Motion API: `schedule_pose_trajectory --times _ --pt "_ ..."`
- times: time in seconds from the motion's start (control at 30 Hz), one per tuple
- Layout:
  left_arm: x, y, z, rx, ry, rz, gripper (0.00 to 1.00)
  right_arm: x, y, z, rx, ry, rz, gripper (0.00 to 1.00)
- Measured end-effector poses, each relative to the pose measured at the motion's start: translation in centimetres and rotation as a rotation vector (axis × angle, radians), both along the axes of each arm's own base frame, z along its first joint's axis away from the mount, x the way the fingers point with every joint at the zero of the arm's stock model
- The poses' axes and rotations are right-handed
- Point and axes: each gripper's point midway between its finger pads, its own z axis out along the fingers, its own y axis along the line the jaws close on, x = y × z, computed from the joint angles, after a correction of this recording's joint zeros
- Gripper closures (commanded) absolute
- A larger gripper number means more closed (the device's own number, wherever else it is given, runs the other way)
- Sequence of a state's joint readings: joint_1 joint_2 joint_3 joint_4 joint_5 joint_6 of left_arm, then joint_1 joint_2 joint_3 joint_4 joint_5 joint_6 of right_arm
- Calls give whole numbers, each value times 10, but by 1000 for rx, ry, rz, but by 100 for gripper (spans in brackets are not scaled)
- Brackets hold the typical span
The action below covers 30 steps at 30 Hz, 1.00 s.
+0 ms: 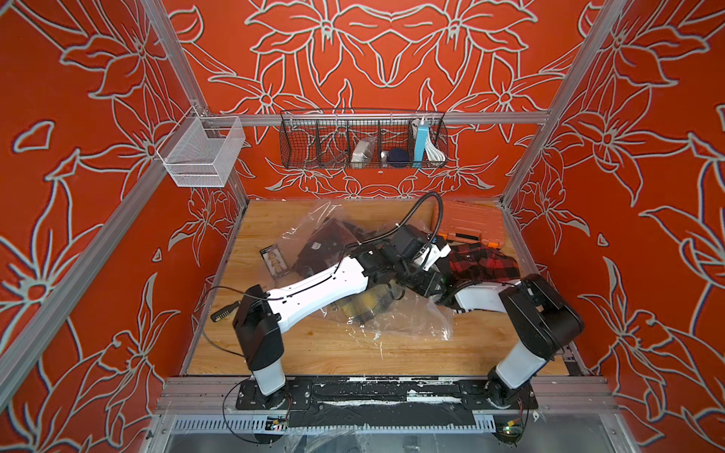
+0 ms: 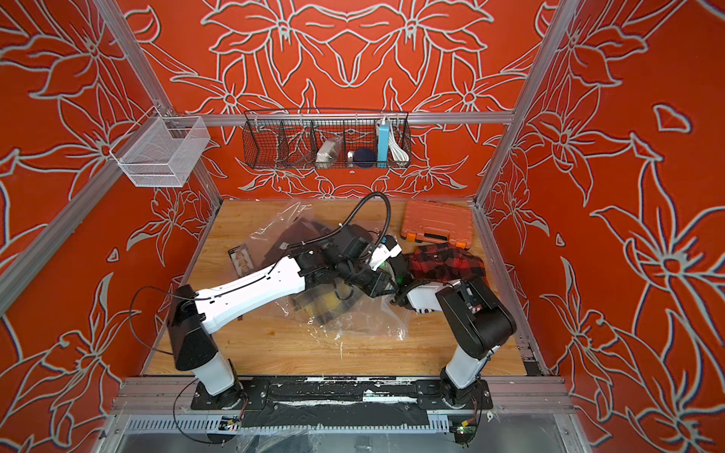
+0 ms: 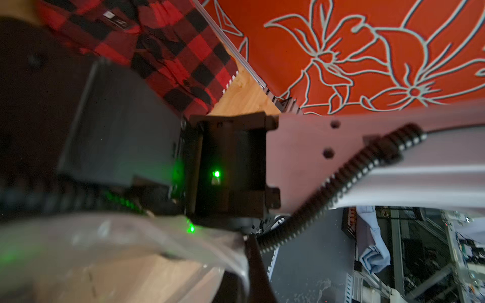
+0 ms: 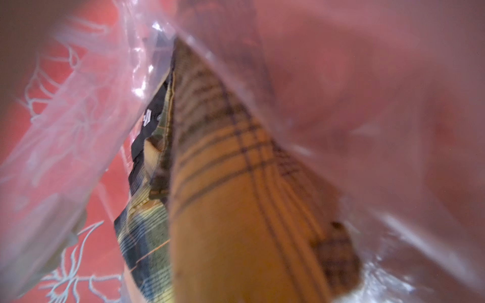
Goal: Place the folded shirt into the vacuum bag
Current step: Place the shirt in the vacuum bag.
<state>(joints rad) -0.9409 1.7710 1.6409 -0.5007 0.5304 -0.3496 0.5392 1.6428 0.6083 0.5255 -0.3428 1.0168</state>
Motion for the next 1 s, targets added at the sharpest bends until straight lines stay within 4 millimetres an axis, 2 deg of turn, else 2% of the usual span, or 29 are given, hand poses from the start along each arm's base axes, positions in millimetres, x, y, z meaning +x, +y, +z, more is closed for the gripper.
schedule_pose_trajectory --times 0.07,0.2,0.33,0.43,0.5,0.57,0.67,0.77,0.83,0.93,1.0 --pt "-5 -9 -6 12 3 -27 97 -7 -7 -11 -16 29 -23 96" --pt "-10 -1 -13 28 4 -21 83 -6 -8 -17 -23 58 -20 82" --pt "-27 24 -17 51 14 -1 59 5 -5 -9 -6 76 10 65" --pt "-34 46 -10 54 6 46 51 15 -7 -4 -4 85 30 51" --pt "-29 68 0 51 -11 105 49 18 -10 -3 -4 95 39 35" --pt "-10 96 8 49 -24 200 47 16 -11 -5 -6 111 48 25" --pt "44 161 10 76 -41 438 46 11 -11 -9 -10 139 58 16" --pt "101 233 -2 149 -50 702 46 12 -11 -9 -7 164 45 12" --pt "127 270 -14 208 -49 819 46 14 -11 -8 -6 173 32 10" --pt "160 306 -37 291 -31 924 48 20 -12 -6 -7 184 1 9" --pt "180 323 -56 338 -5 960 49 23 -12 -6 -8 191 -15 8"
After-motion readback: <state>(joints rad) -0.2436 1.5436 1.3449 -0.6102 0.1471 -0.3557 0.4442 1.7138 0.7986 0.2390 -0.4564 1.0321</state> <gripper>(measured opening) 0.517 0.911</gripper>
